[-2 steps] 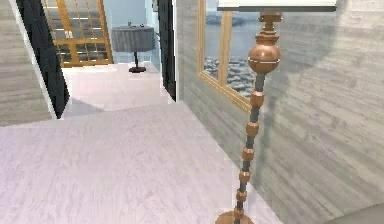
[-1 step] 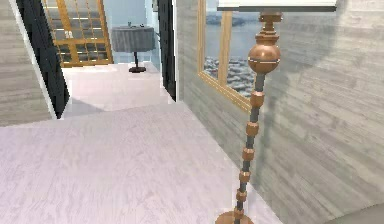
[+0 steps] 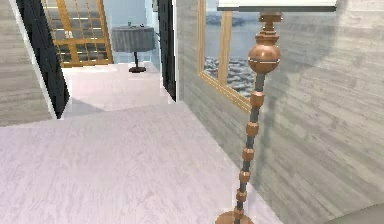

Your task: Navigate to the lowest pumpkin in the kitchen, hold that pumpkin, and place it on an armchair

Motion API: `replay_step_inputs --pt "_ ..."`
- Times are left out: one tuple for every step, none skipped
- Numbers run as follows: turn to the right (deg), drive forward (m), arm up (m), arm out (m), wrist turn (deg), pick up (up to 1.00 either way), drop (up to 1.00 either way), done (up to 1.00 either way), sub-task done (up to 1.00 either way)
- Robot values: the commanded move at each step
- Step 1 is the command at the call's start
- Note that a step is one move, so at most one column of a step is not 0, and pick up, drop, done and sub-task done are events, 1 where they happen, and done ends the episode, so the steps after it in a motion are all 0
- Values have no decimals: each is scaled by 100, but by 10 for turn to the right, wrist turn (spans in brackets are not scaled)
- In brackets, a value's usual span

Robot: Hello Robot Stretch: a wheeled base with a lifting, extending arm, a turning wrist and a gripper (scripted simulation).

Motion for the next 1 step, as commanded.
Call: replay_step_inputs --pt "0 0 0 0 0 0 0 100 0"
